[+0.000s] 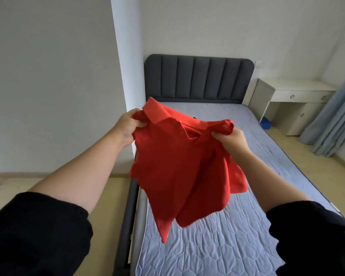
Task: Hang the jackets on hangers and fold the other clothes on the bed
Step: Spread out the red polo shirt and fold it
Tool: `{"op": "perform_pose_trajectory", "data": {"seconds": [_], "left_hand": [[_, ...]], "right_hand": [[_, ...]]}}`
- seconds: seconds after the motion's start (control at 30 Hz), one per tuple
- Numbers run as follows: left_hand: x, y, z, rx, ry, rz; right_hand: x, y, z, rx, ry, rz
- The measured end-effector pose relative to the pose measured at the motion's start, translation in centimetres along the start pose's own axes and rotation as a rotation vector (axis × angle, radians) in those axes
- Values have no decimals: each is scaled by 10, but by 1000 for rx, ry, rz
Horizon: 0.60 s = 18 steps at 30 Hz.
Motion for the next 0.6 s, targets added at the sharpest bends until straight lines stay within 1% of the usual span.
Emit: {"op": "perform_pose_trajectory", "data": {"seconds": [0.07, 0.1, 0.13, 0.17, 0.2, 0.23, 0.3, 0.37, 0.47, 0.6], "left_hand": [[-12, -12, -7, 95, -128, 218], [-17, -24, -11, 151, -182, 305], [-19, -35, -16, 199, -210, 350], [-19, -46, -19, 239, -215, 352], [-17, -57, -22, 274, -207, 323], [-13, -68, -25, 310, -204, 292], [-8, -90, -33, 401, -250, 271], [-3, -109, -40, 472, -273, 275], [9, -134, -41, 493, -205, 255], [16, -184, -42, 514, -177, 121]], "right_hand": [[-13, 15, -2, -59, -124, -130], [-14, 19, -2, -49, -111, -165], [-12, 21, -2, -24, -59, -187], [-10, 23, -4, 4, -10, -220], [-12, 29, -5, 23, -3, -263], [-17, 36, -6, 27, -32, -305], [-30, 49, -13, 35, -112, -342], [-37, 58, -21, 70, -142, -370], [-48, 68, -29, 125, -165, -383], [-76, 105, -29, 135, -269, -448]]}}
Point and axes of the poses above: each hand's wrist, its own z-axis towards the middle knuckle, its own x-axis out of the back of the hand, y = z × x, the point moved 8 cm from there along z, towards the middle knuckle, and after that the axes turned 6 degrees about -z, right-handed, at the moved point
